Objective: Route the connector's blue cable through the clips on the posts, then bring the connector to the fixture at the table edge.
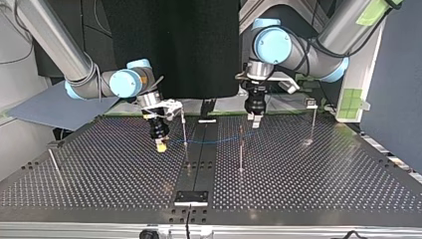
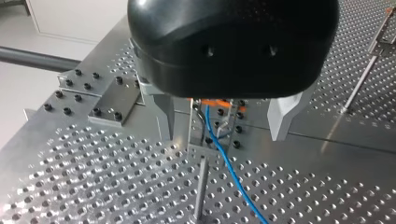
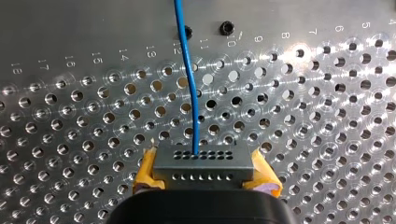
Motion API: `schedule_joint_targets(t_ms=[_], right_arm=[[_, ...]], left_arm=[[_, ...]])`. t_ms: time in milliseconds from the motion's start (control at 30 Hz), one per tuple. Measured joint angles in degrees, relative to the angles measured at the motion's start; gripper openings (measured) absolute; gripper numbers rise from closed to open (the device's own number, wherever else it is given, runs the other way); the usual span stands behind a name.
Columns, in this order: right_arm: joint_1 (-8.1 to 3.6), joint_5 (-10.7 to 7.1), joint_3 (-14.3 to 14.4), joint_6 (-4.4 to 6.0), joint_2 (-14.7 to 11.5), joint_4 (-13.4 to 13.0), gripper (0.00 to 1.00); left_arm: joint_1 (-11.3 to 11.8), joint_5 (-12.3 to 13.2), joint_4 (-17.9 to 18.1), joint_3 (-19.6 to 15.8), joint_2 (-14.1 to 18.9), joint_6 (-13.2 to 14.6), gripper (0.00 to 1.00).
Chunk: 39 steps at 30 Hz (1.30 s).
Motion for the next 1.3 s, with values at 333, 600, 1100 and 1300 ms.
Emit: schedule_joint_targets(t_ms=[333, 600, 1100, 1300], right_arm=[[0.00, 0.00, 0.00, 0.02, 0.01, -0.06, 0.00], [-0.05, 0.00, 0.00, 0.03, 0.04, -0.23, 0.00], [-0.35, 0.00, 0.00, -0.01, 0.01, 0.08, 0.00], [-0.64, 0.12, 0.01, -0.62, 0.02, 0.55, 0.00]], left_arm=[[-0.82, -0.14, 0.37, 0.00, 0.00, 0.15, 1.00], [-0.98, -0.18, 0.31, 0.01, 0.01, 0.11, 1.00], [-3.00, -1.79, 1.09, 0.11, 0.02, 3.96, 1.00], [-5.78, -4.53, 2.65, 1.01, -0.72, 6.80, 1.00]])
